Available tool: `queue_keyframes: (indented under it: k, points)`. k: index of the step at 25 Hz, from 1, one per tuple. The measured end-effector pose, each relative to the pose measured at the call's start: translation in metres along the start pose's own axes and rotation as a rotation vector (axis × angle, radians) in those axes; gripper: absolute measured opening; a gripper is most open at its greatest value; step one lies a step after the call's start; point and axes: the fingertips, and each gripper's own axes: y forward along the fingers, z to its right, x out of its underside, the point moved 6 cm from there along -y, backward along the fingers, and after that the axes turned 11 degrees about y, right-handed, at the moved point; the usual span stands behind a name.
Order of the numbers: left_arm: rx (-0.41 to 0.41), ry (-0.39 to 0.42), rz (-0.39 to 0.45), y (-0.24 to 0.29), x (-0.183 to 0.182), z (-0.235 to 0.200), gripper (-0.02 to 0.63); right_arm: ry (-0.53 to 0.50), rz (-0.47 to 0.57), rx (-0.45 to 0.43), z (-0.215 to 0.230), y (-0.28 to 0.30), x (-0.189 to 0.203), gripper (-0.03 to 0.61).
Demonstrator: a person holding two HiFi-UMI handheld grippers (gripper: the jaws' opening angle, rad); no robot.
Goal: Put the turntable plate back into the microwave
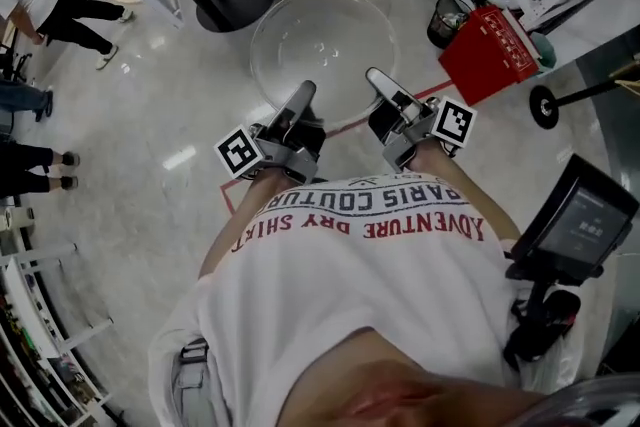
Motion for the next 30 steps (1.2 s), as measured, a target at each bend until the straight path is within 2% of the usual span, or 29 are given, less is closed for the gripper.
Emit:
queue_keyframes:
  k: [6, 12, 17, 22, 26, 30]
  points:
    - [-0.035, -0.042, 0.062, 0.018, -0.034, -0.038, 0.028, 0.035, -0.054, 0.011, 0.031, 0.047, -0.030, 0.035]
    - [-0.049, -0.077, 0.127, 0.052, -0.103, -0.096, 0.028, 0.061, -0.108, 0.024, 0.072, 0.133, -0.078, 0.037]
    - [-0.053, -0.065, 0.161, 0.118, -0.197, -0.148, 0.028, 0.088, -0.128, 0.002, 0.106, 0.238, -0.151, 0.037]
    - [-0.091, -0.044, 0.217, 0.164, -0.319, -0.208, 0.028, 0.117, -0.193, 0.010, 0.150, 0.376, -0.208, 0.037]
    - [-0.101, -0.051, 0.266, 0.170, -0.407, -0.223, 0.028, 0.109, -0.244, 0.017, 0.154, 0.475, -0.216, 0.037]
    - [-0.101, -0.032, 0.310, 0.173, -0.461, -0.229, 0.028, 0.102, -0.286, 0.002, 0.156, 0.536, -0.221, 0.037]
